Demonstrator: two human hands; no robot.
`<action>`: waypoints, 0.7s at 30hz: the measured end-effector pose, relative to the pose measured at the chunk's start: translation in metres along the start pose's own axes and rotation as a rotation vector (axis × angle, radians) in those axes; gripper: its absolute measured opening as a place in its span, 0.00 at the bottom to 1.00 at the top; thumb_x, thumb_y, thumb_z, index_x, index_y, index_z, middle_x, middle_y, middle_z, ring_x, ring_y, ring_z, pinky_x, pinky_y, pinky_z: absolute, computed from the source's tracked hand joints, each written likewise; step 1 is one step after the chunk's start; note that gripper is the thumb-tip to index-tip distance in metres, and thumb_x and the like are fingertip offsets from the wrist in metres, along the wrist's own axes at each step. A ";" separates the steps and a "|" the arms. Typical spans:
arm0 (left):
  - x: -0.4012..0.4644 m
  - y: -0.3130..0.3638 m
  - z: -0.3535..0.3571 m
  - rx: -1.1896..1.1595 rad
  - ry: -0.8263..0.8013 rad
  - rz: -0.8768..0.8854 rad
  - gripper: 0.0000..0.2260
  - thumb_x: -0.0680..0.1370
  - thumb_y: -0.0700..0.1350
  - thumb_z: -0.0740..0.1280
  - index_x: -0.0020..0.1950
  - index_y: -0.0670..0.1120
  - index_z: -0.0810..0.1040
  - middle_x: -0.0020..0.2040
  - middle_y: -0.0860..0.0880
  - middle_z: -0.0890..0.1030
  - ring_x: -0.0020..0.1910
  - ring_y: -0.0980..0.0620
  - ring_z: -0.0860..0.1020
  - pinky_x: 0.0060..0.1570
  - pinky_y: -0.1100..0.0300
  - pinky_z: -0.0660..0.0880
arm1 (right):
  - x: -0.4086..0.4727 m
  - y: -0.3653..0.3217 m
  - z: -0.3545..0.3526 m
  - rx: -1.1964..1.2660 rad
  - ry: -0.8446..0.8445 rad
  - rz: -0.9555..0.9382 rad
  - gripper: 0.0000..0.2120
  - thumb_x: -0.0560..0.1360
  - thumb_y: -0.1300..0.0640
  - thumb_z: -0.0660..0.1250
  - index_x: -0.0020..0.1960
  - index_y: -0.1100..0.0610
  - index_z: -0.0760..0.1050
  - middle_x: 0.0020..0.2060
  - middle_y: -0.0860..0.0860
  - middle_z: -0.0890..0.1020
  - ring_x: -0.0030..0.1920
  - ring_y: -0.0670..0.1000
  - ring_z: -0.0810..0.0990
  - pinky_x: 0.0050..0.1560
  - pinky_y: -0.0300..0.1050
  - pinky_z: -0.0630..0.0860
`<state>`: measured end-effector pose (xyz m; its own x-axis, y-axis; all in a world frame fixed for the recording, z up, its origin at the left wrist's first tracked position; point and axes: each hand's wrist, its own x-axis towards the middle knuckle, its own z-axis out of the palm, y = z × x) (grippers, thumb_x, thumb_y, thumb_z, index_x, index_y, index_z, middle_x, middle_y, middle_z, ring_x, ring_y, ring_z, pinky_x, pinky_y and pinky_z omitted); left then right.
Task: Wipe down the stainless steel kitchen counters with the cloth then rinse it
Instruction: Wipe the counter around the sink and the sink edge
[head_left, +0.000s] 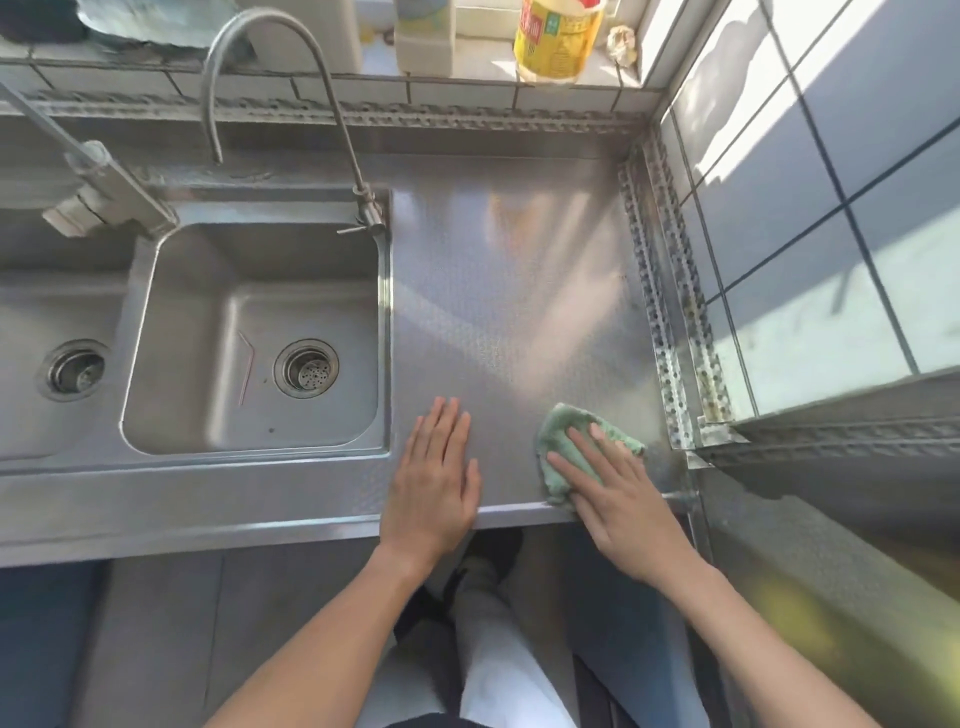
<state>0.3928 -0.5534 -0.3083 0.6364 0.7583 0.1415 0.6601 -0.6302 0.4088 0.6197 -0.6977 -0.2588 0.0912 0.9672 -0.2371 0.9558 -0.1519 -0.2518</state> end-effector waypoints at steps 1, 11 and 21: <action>0.000 0.001 -0.001 0.001 -0.002 -0.010 0.27 0.83 0.48 0.61 0.82 0.42 0.66 0.84 0.44 0.63 0.85 0.46 0.57 0.85 0.50 0.52 | -0.007 0.011 -0.004 0.019 0.004 0.091 0.24 0.84 0.51 0.56 0.80 0.44 0.62 0.82 0.49 0.58 0.82 0.55 0.50 0.79 0.60 0.56; 0.000 0.005 -0.011 -0.083 0.014 -0.032 0.24 0.83 0.44 0.64 0.79 0.38 0.70 0.81 0.42 0.68 0.84 0.46 0.62 0.83 0.46 0.60 | 0.114 -0.080 0.003 0.057 0.083 0.238 0.26 0.85 0.51 0.52 0.82 0.45 0.55 0.83 0.53 0.49 0.82 0.57 0.41 0.81 0.60 0.42; -0.078 -0.055 -0.070 -0.100 0.100 -0.251 0.16 0.83 0.40 0.64 0.70 0.40 0.77 0.77 0.45 0.73 0.81 0.47 0.67 0.82 0.44 0.62 | 0.044 -0.005 -0.007 -0.062 -0.073 -0.336 0.24 0.84 0.47 0.53 0.80 0.44 0.61 0.82 0.48 0.57 0.83 0.54 0.50 0.80 0.59 0.55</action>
<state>0.2791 -0.5662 -0.2787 0.4119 0.9044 0.1111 0.7464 -0.4048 0.5282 0.6212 -0.6527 -0.2615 -0.2491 0.9437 -0.2175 0.9444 0.1869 -0.2704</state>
